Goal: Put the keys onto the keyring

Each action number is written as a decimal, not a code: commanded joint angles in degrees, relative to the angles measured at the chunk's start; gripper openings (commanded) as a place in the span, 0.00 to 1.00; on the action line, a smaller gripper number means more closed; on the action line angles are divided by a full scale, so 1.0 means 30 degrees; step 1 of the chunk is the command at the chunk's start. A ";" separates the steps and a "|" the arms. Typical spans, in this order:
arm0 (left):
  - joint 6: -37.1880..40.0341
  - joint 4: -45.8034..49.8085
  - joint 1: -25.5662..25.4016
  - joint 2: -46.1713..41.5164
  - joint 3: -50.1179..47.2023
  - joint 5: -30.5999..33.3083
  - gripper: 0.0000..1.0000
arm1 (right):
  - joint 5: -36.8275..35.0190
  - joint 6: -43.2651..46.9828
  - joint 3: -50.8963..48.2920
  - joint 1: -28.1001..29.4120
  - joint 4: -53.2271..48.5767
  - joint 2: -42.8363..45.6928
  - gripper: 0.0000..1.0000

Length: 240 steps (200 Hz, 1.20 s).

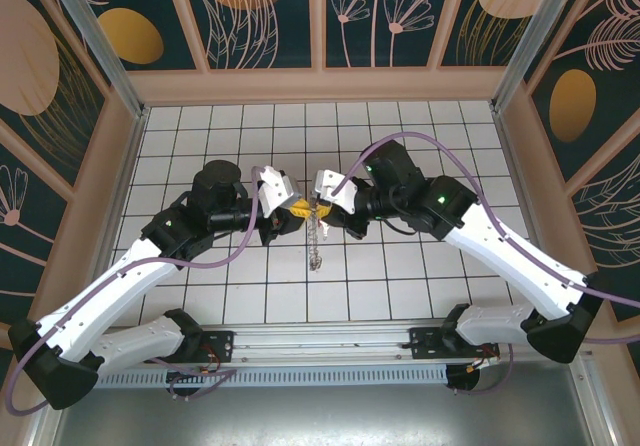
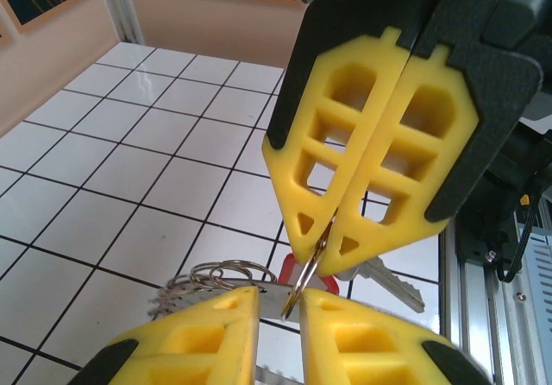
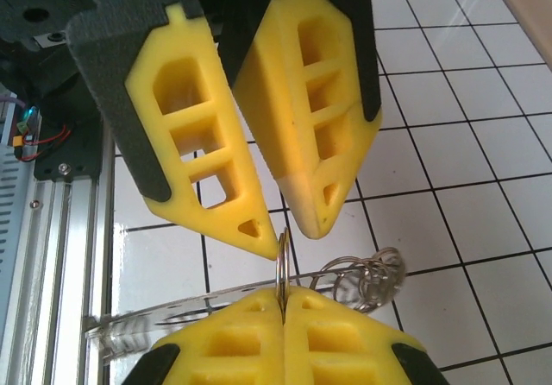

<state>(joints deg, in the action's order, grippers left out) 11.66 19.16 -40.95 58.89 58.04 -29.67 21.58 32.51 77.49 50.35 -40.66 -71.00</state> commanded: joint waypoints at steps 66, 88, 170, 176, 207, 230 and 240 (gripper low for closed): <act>0.0596 -0.0350 -0.0079 0.0495 0.0457 -0.0703 0.12 | 0.1213 0.0794 0.1431 0.0307 -0.0105 -0.0422 0.00; 0.0537 -0.0552 -0.0078 0.0423 0.0428 -0.0866 0.00 | 0.1128 0.0879 0.1481 0.0299 -0.0207 -0.0533 0.00; -0.1771 -0.4260 -0.0062 -0.1208 -0.1422 -0.2185 0.00 | 0.0847 0.0078 -0.0105 0.0320 0.1025 0.0644 0.12; -0.1883 -0.4496 -0.0093 -0.1308 -0.1552 -0.2235 0.00 | 0.0884 -0.0011 -0.0248 0.0312 0.1142 0.0794 0.14; -0.2618 -0.6076 -0.0093 -0.1756 -0.2257 -0.3011 0.00 | 0.1224 -0.0366 -0.0655 0.0298 0.1555 0.1289 0.18; -0.2883 -0.6711 -0.0081 -0.2012 -0.2479 -0.3576 0.00 | 0.1417 -0.0528 -0.0860 0.0298 0.1874 0.1573 0.19; -0.3023 -0.6999 -0.0084 -0.2189 -0.2602 -0.3707 0.00 | 0.1491 -0.0598 -0.0925 0.0298 0.1968 0.1658 0.19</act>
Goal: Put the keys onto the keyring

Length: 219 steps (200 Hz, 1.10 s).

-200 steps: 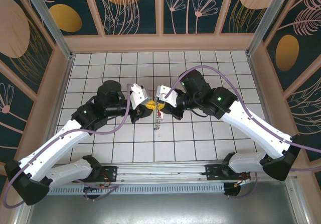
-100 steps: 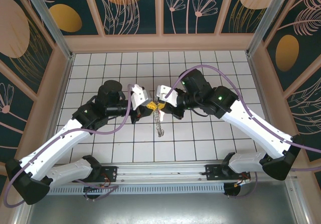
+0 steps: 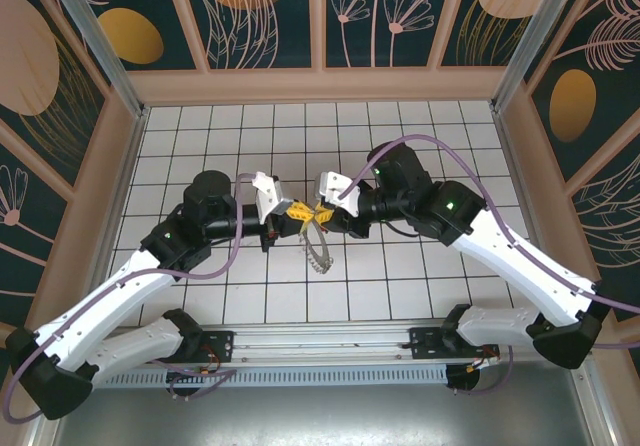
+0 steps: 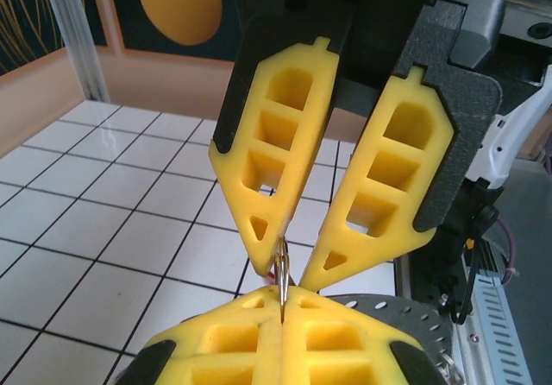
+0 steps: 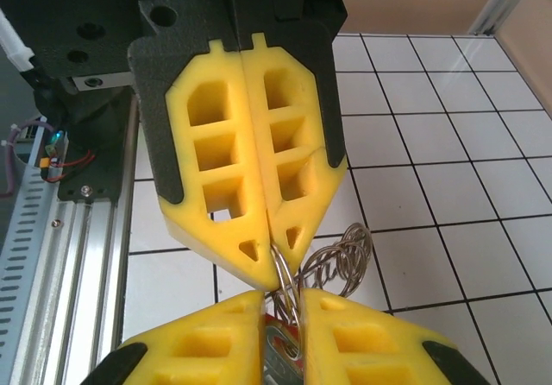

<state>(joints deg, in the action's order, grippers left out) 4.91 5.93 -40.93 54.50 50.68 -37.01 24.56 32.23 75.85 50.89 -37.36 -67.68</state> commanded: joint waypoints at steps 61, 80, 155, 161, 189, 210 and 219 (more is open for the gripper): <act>-0.2009 -0.4754 -0.0092 -0.1569 -0.1087 -0.1940 0.00 | 0.1101 -0.0811 -0.1005 0.0120 0.2123 0.1140 0.05; -0.2080 -0.4762 -0.0084 -0.1571 -0.1247 -0.1802 0.00 | 0.0695 -0.0789 -0.1028 0.0115 0.2270 0.1282 0.00; 0.1808 0.2584 -0.0078 0.0217 0.1844 0.1469 0.18 | -0.1953 0.0370 0.0567 0.0185 -0.0129 -0.0246 0.00; 0.2031 0.2930 -0.0092 0.0383 0.2239 0.1623 0.18 | -0.2024 0.0503 0.0664 0.0198 -0.0279 -0.0382 0.00; 0.2545 0.3694 -0.0077 0.0983 0.2574 0.2224 0.16 | -0.2413 0.0952 0.1237 0.0378 -0.0850 -0.0982 0.00; 0.2699 0.3852 -0.0112 0.1335 0.2523 0.2333 0.17 | -0.2161 0.1042 0.1448 0.0409 -0.0819 -0.1026 0.00; 0.2770 0.3874 -0.0120 0.1418 0.2465 0.2346 0.17 | -0.2050 0.1056 0.1489 0.0412 -0.0758 -0.0995 0.00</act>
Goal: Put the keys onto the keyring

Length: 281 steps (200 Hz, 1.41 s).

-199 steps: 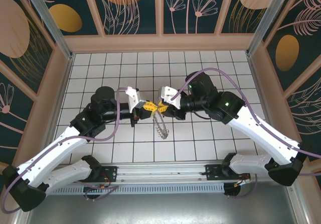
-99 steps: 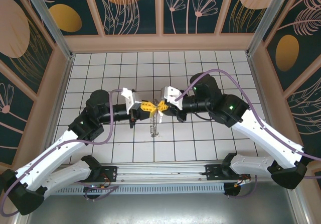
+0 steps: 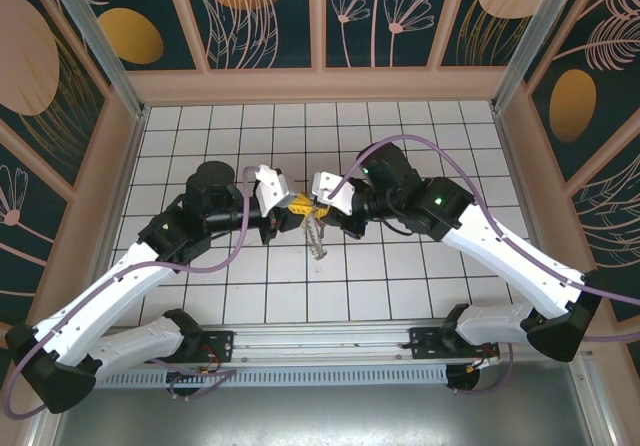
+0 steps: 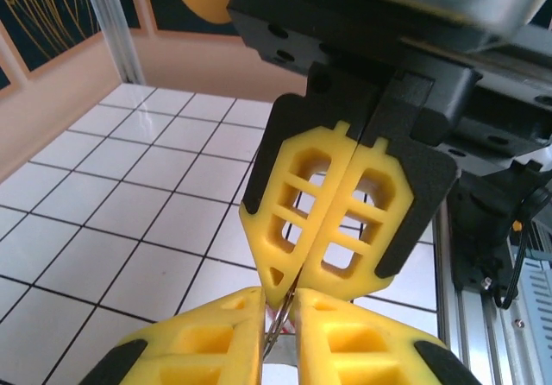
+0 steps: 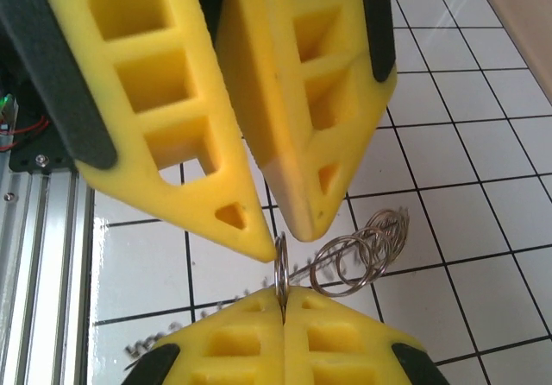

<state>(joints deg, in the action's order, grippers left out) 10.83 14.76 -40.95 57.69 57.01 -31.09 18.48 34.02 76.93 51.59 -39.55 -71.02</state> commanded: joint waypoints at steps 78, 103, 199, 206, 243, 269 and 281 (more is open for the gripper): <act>0.1240 0.1150 -0.0094 0.0378 0.0170 0.0256 0.23 | 0.0775 0.0554 0.1583 0.0175 -0.0643 -0.0315 0.00; 0.1252 0.1035 -0.0105 0.0373 0.0135 0.0261 0.22 | 0.1066 0.0613 0.1745 0.0177 -0.0677 -0.0349 0.00; 0.0715 -0.0010 -0.0115 -0.0017 -0.0129 -0.0336 0.00 | 0.0704 0.0518 0.1421 0.0234 -0.0699 -0.0432 0.04; 0.0508 -0.0386 -0.0109 -0.0211 -0.0237 -0.0495 0.00 | 0.0655 0.0408 0.1224 0.0234 -0.0540 -0.0295 0.08; -0.0945 -0.2548 -0.0085 -0.1085 -0.1000 -0.1563 0.00 | 0.0779 -0.0205 0.0157 0.0243 0.0248 0.0554 0.17; -0.1856 -0.3952 -0.0090 -0.1676 -0.1551 -0.2092 0.00 | 0.0900 -0.0454 -0.0214 0.0219 0.0668 0.1029 0.18; -0.2146 -0.4355 -0.0100 -0.1867 -0.1727 -0.2329 0.00 | 0.0955 -0.0511 -0.0384 0.0234 0.0902 0.1209 0.17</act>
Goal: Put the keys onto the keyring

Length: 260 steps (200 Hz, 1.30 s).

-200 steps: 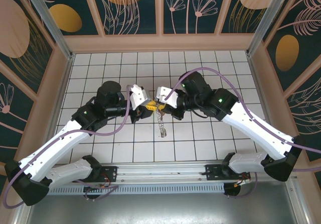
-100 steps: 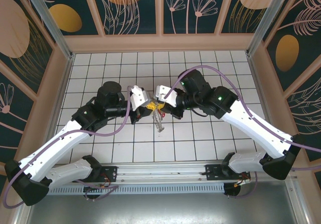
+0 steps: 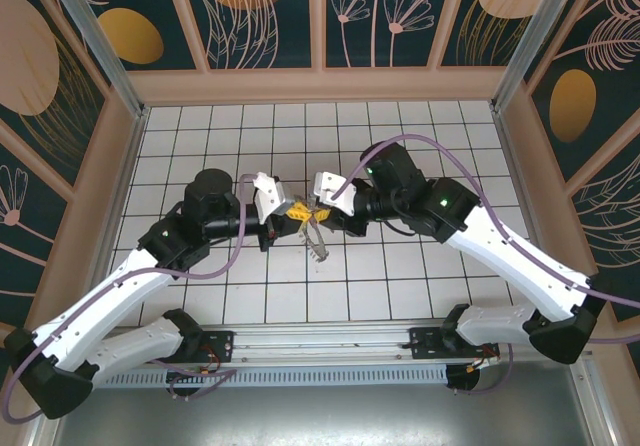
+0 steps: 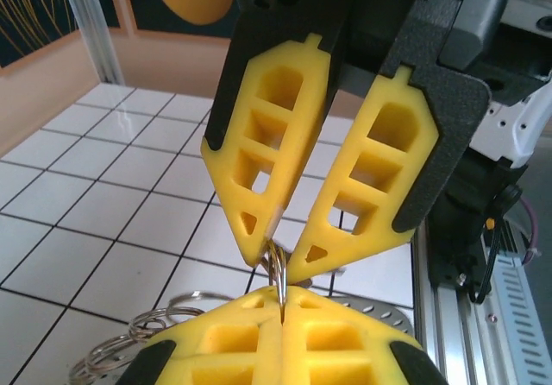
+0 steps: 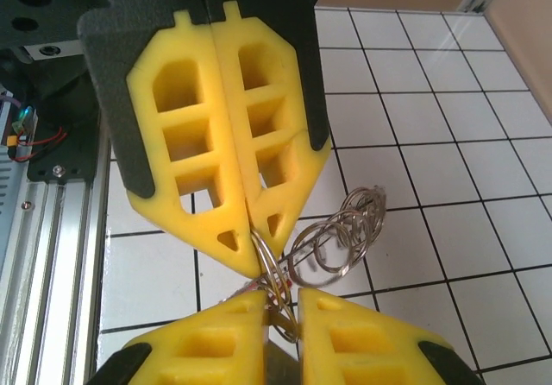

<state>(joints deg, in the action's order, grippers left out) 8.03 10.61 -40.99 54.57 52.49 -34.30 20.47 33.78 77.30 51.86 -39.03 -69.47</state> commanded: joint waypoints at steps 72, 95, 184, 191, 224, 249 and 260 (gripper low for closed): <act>-0.2508 -0.5020 -0.0092 -0.1491 -0.1110 -0.2037 0.00 | 0.1443 -0.0930 -0.0984 0.0146 0.2051 0.1625 0.18; -0.2766 -0.5656 -0.0073 -0.1544 -0.1403 -0.2049 0.00 | 0.1786 -0.1057 -0.1081 0.0146 0.2471 0.1923 0.17; -0.3247 -0.6767 -0.0083 -0.1754 -0.1749 -0.2053 0.00 | 0.0889 -0.2012 -0.2148 0.0146 0.2957 0.3258 0.26; -0.3209 -0.6760 -0.0085 -0.1726 -0.1749 -0.2083 0.00 | 0.0572 -0.2074 -0.2153 0.0146 0.2942 0.3319 0.26; -0.3146 -0.6760 -0.0099 -0.1621 -0.1702 -0.2165 0.00 | -0.0730 -0.2265 -0.2313 0.0136 0.3449 0.3856 0.28; -0.3076 -0.6731 -0.0084 -0.1577 -0.1706 -0.2240 0.00 | -0.0846 -0.2432 -0.2445 0.0117 0.4002 0.4242 0.30; -0.3060 -0.6731 -0.0097 -0.1550 -0.1705 -0.2290 0.00 | -0.0748 -0.2540 -0.2475 0.0119 0.4211 0.4316 0.31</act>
<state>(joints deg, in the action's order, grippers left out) -0.75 -6.24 -40.99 50.43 47.13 -39.88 19.44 27.75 70.41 51.86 -30.04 -58.11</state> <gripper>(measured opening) 0.047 0.300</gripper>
